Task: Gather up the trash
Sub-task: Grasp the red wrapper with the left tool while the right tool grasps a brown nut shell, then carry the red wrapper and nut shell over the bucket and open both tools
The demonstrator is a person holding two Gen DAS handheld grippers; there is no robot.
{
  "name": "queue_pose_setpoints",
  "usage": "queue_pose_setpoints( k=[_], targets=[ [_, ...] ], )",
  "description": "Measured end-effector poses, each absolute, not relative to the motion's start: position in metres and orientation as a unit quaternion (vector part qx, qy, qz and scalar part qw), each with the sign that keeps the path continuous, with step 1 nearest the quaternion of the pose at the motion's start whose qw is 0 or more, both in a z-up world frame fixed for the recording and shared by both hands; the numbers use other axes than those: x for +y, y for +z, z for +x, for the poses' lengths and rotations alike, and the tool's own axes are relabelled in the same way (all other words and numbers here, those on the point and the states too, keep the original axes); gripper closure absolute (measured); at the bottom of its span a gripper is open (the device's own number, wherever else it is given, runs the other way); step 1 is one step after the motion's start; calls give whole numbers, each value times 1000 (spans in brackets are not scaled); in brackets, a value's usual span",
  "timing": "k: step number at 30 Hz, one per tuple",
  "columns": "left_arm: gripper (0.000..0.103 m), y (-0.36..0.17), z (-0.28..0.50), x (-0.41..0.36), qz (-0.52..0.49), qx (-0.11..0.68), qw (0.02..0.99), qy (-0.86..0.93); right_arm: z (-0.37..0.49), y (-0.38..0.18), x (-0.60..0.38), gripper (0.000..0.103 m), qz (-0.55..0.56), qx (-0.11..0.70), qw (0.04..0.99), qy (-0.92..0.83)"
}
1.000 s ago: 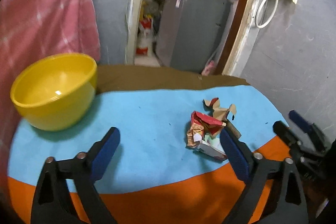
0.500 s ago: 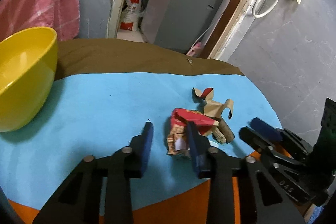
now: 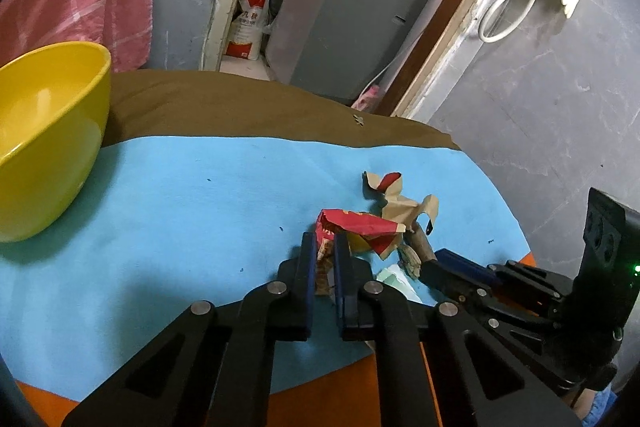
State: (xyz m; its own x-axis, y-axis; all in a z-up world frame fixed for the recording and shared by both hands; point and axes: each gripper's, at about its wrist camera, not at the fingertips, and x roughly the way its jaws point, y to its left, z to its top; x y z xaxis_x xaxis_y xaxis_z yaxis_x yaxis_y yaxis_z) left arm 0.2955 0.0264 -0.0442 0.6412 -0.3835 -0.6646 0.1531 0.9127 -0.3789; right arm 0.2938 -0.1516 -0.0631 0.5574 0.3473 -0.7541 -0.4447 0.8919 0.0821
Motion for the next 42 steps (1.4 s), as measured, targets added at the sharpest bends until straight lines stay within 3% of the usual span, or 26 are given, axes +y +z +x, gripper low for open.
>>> queue_pose_setpoints(
  k=[8,24,36,42],
  targets=[
    [102,-42,288,25,-144,383,900,-146,279,-60,-159,36,-34,387,894,225],
    [102,-17,256,44,-209,298,922,-133,234,-33,-185,36,10,241,946,216],
    [102,44,213,-25,-127,175,962,-166,184,8,-216,36,-3,99,982,164],
    [102,52,202,-70,-100,154,960,-210,163,18,-245,35,10,60,990,128]
  ],
)
